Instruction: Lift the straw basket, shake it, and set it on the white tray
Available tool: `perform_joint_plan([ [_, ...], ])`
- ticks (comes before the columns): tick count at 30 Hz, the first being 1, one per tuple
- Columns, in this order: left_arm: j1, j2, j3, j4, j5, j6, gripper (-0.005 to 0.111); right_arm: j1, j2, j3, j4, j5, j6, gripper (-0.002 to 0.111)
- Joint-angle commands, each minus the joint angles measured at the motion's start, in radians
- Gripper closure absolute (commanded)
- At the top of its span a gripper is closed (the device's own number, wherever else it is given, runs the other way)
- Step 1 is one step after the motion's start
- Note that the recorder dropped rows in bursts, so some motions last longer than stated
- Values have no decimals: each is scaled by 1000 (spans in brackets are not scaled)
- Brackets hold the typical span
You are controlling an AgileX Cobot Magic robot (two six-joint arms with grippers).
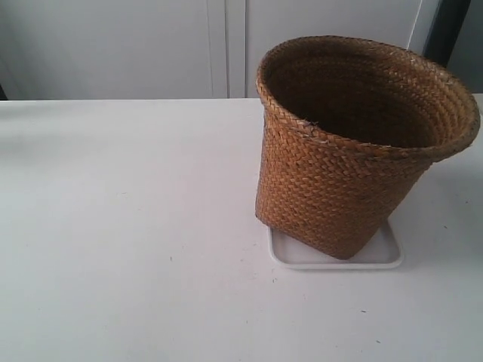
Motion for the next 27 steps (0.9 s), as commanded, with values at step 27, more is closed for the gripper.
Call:
perform_joint_plan([
  [27, 0, -118, 431, 432, 115, -434, 27, -6, 0, -1, 9, 99, 2, 84],
])
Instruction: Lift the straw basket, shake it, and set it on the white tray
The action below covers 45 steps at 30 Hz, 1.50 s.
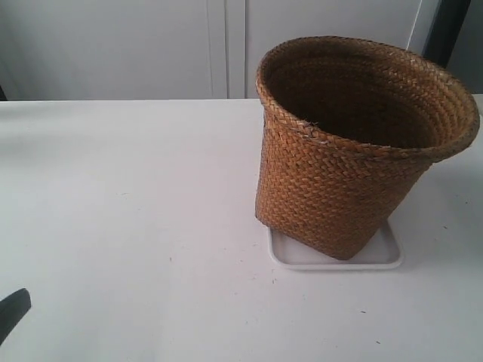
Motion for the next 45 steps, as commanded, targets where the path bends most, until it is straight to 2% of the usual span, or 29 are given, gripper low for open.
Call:
perform_joint_plan([
  [1, 0, -5, 4, -92, 88, -36, 27, -6, 0, -1, -3, 0, 2, 84],
  [6, 107, -7, 4, -228, -1, 21, 27, -6, 0, -1, -5, 0, 2, 84],
  [8, 237, -47, 4, -265, 78, 13, 27, -6, 0, -1, -10, 0, 2, 84],
  [11, 506, -136, 4, -276, 234, 13, 27, -6, 0, -1, -10, 0, 2, 84],
  [12, 571, -159, 4, -276, 272, 13, 27, -6, 0, -1, -10, 0, 2, 84],
  [14, 679, -207, 4, -268, 344, 39, 27, -6, 0, -1, -10, 0, 2, 84],
  [16, 731, -226, 4, -260, 395, 99, 27, -6, 0, -1, -10, 0, 2, 84],
  [23, 734, -226, 4, -262, 440, 270, 27, -6, 0, -1, -8, 0, 2, 84],
  [27, 734, -226, 4, -281, 523, 254, 27, -6, 0, -1, -8, 0, 2, 84],
  [45, 734, -226, 4, -284, 523, 254, 27, -6, 0, -1, -8, 0, 2, 84],
])
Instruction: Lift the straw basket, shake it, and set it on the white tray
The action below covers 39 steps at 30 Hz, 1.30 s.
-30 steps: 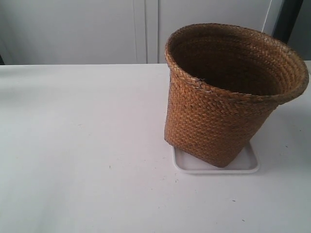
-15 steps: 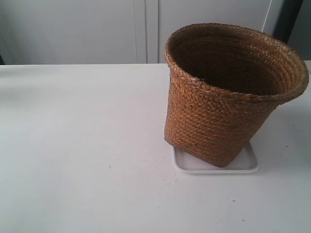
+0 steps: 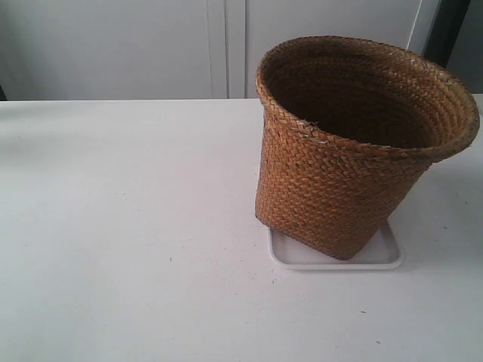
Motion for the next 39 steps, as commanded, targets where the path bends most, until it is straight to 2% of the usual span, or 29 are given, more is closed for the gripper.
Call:
perform_joint_plan([
  [1, 1, -5, 4, -12, 35, 3, 27, -6, 0, -1, -8, 0, 1, 84],
  [8, 1, -5, 4, -12, 35, 3, 27, -6, 0, -1, -31, -13, -9, 84],
  [11, 1, -5, 4, -12, 35, 3, 27, -6, 0, -3, 10, -18, 101, 84],
  [15, 1, -5, 4, -12, 35, 3, 27, -6, 0, 83, 310, -123, 351, 84],
  [20, 1, -5, 4, -12, 35, 3, 27, -8, 22, 391, 773, -644, 349, 84],
  [21, 1, -5, 4, -12, 35, 3, 27, -8, 32, 468, 926, -707, 298, 84],
  [24, 1, -5, 4, -12, 35, 3, 27, -8, 44, 596, 1110, -761, 182, 84],
  [26, 1, -5, 4, -12, 35, 3, 27, -8, 46, 674, 1110, -779, 77, 84],
  [28, 1, -5, 4, -12, 35, 3, 27, -8, 44, 739, 1108, -781, -120, 84],
  [31, 1, -5, 4, -12, 35, 3, 27, -6, 38, 856, 1108, -808, -547, 84],
  [33, 1, -5, 4, -12, 35, 3, 27, -6, 9, 945, 1108, -823, -759, 84],
  [36, 1, -5, 4, -12, 35, 3, 27, -6, 0, 951, 1107, -770, -1031, 84],
  [39, 3, -5, 4, -11, 33, 3, 27, -8, 0, 951, 1100, -695, -1196, 84],
])
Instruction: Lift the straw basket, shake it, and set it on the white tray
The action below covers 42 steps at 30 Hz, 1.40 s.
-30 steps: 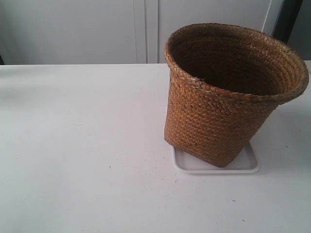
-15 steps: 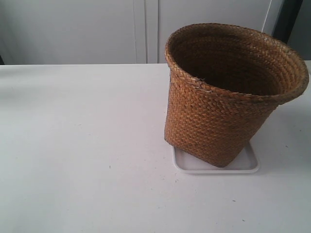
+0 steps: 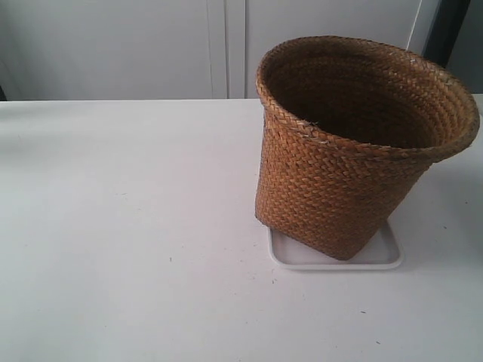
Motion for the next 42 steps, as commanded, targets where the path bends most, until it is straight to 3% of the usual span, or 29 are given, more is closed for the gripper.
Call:
perform_joint_plan([
  [1, 3, -5, 4, -10, 33, 3, 27, -18, -6, 7, -18, 99, -211, 84],
  [6, 3, -5, 4, -10, 33, 3, 27, -174, -6, 7, -33, 122, -211, 84],
  [10, 3, -5, 4, -10, 33, 3, 27, -228, -6, 7, -135, 122, -211, 84],
  [16, 3, -5, 4, -10, 33, 3, 27, -230, -6, 7, -258, 219, -209, 84],
  [39, 3, -5, 4, -10, 33, 3, 27, -228, -6, 7, -258, 277, -138, 84],
  [42, 3, -5, 4, -10, 33, 3, 27, -190, -6, 7, -258, 277, -138, 84],
])
